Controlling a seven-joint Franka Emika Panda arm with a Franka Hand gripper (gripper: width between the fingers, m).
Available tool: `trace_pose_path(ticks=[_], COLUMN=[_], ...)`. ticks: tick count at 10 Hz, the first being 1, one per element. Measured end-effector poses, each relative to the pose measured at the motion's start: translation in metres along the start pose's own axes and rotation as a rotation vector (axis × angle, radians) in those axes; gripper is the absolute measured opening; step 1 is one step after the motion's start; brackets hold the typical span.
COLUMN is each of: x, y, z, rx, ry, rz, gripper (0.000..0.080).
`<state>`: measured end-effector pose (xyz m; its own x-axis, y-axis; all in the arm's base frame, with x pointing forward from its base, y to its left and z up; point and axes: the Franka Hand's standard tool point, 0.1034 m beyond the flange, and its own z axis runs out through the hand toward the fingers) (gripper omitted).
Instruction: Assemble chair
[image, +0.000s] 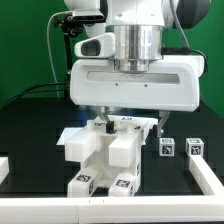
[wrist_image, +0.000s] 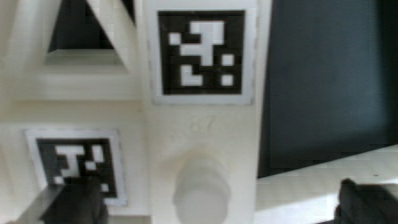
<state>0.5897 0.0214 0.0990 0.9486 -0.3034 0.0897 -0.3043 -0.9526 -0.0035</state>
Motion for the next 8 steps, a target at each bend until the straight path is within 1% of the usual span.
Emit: trace_pose_path(ticks=[4,5,6,7,8], x=[0.000,-0.004,-0.011,-0.018,-0.025], y=[0.000,-0.006,-0.018,-0.030,-0.044], z=[0.000,-0.012,-0.031,-0.043,-0.051], rx=[0.000,0.007,0.023,0.036,0.043], ry=[-0.001,-0.021,-0.029,-0.028,-0.030], rz=[-0.001,-0.004,-0.007,-0.001,0.003], gripper=[0.0649,0.0649,0.0649,0.0649,0.0649])
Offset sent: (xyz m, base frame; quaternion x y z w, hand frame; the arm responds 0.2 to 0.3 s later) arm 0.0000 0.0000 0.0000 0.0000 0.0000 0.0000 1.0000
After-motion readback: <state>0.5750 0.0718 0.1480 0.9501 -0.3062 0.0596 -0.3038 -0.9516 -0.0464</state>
